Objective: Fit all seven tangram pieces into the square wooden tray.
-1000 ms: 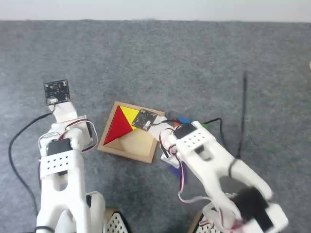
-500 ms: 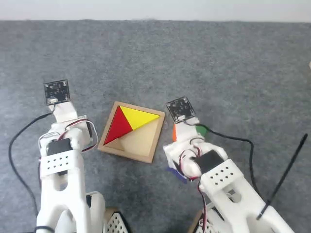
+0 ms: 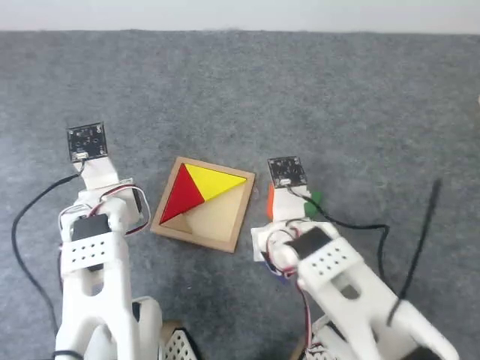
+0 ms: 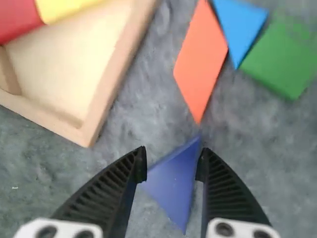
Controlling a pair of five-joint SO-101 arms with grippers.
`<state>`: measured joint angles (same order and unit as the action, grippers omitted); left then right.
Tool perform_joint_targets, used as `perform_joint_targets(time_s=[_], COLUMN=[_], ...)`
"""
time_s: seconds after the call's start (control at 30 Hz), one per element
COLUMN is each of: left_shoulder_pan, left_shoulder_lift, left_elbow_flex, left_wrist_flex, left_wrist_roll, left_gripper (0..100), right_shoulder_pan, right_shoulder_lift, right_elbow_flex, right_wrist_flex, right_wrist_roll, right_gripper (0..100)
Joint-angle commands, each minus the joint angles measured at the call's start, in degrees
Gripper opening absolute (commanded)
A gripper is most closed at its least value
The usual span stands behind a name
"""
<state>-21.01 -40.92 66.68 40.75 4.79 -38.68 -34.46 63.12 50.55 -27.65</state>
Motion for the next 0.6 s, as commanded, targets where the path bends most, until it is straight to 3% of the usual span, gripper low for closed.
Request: perform_joint_targets(time_s=[0.0, 0.1, 0.3, 0.57], left_shoulder_pan=[0.53, 0.53, 1.49, 1.76], left_shoulder_lift=[-1.85, -1.85, -1.85, -1.85], left_elbow_flex=[-0.31, -0.31, -0.31, -0.22], left_wrist_flex=[0.26, 0.26, 0.26, 0.35], left_wrist_roll=[-0.44, -0.44, -0.44, -0.44], left_gripper=[1, 1, 1, 1], right_shoulder_pan=[-0.57, -0.66, -2.15, -3.91], right_shoulder_lift=[5.41, 8.75, 12.62, 19.56], right_elbow_flex=[-5.27, -6.42, -7.56, -8.09], right_wrist_flex=[1.19, 1.1, 0.57, -5.93], right_wrist_roll=[-3.16, -3.16, -3.6, -7.56], right_gripper=[18.0, 18.8, 32.9, 29.7])
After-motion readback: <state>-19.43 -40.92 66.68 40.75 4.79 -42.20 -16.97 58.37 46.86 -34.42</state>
